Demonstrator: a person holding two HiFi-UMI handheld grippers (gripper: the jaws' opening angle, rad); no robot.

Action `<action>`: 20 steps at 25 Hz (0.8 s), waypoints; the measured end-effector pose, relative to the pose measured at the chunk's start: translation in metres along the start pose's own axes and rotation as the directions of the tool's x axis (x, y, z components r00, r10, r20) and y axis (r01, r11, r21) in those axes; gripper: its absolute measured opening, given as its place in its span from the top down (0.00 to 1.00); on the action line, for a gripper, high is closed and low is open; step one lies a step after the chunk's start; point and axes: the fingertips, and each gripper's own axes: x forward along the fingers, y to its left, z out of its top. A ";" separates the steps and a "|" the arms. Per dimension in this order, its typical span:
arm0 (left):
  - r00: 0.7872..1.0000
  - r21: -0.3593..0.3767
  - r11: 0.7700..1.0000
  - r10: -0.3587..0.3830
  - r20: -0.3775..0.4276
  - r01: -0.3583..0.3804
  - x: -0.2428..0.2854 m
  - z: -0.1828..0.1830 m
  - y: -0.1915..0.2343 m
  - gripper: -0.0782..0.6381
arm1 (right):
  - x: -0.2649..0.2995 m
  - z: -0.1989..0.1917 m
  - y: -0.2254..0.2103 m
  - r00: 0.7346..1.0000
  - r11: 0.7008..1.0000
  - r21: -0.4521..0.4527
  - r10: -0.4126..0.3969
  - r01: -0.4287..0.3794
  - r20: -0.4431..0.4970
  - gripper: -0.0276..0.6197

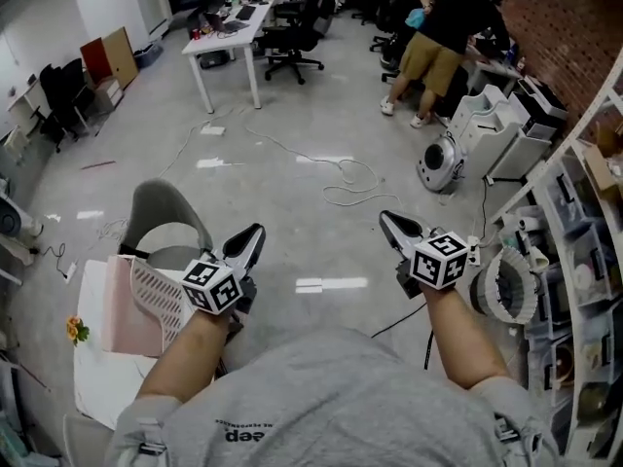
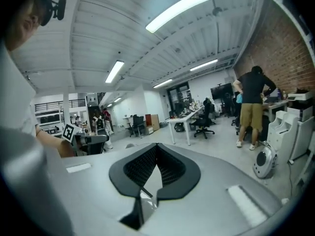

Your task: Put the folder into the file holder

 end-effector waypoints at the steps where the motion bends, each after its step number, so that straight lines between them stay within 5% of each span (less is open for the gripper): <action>1: 1.000 0.000 1.000 -0.028 0.002 0.028 0.008 0.002 -0.004 0.78 | -0.006 0.000 -0.004 1.000 1.000 0.001 -0.021 0.021 0.005 0.95; 8: 0.990 -0.016 0.990 -0.140 0.005 0.140 0.039 0.010 -0.023 0.81 | -0.023 -0.004 -0.018 0.997 0.997 0.005 -0.081 0.081 0.016 0.95; 20: 0.998 -0.019 0.997 -0.070 0.001 0.070 0.031 0.003 -0.014 0.81 | -0.005 0.000 -0.015 1.000 0.999 -0.029 -0.030 0.030 -0.005 0.95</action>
